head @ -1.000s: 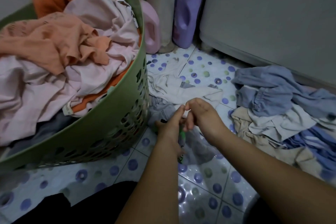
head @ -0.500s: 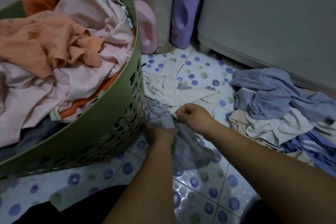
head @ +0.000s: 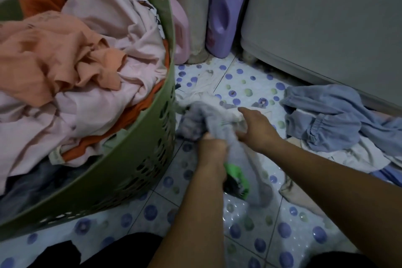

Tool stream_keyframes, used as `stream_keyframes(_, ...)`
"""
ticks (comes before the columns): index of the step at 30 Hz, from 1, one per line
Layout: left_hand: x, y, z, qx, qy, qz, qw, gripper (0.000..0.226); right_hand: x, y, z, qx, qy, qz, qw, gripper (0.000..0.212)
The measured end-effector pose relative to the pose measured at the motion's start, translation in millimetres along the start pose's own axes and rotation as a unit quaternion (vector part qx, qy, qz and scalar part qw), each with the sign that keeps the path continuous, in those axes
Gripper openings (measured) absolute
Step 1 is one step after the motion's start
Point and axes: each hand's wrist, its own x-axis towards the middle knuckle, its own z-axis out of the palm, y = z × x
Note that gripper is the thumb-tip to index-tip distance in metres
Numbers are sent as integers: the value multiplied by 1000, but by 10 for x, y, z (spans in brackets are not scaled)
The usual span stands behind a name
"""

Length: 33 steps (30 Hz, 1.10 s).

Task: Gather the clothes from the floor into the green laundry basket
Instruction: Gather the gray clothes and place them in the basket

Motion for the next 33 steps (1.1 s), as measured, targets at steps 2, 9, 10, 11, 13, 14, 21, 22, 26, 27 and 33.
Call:
stream_keyframes(2, -65, -70, 184, -67, -75, -5, 995, 30, 149, 58, -9, -46, -9, -36, 998, 60)
stream_keyframes(9, 106, -194, 52, -72, 91, -16, 993, 35, 418, 53, -14, -116, -118, -23, 986, 114)
stream_keyframes(10, 131, -216, 17, -86, 110, -23, 990, 36, 438, 46, 30, -147, -129, -17, 981, 119)
stream_keyframes(11, 131, -218, 1, -104, 132, -33, 985, 36, 444, 43, 82, -192, -134, -13, 972, 120)
stream_keyframes(13, 186, -249, 4, -130, 148, -47, 979, 37, 434, 69, 190, -272, -113, -13, 956, 108)
stream_keyframes(14, 212, -257, 14, -133, 153, -54, 978, 38, 429, 95, 220, -290, -94, -15, 952, 91)
stream_keyframes(21, 168, -206, 103, -143, 124, -65, 980, 38, 319, 315, -112, -61, -80, 54, 993, 23)
stream_keyframes(22, 135, -201, 111, -142, 114, -60, 981, 36, 247, 305, -202, -11, -54, 55, 997, 21)
stream_keyframes(26, -56, -151, 193, -158, 45, -27, 986, 33, -166, 206, -575, 230, 63, 42, 970, 21)
stream_keyframes(27, -125, -131, 209, -159, 27, -21, 987, 30, -285, 173, -630, 261, 67, 37, 962, 21)
stream_keyframes(33, -601, 15, 214, -147, -89, 46, 984, 29, -905, -23, -847, 280, -87, -22, 956, 41)
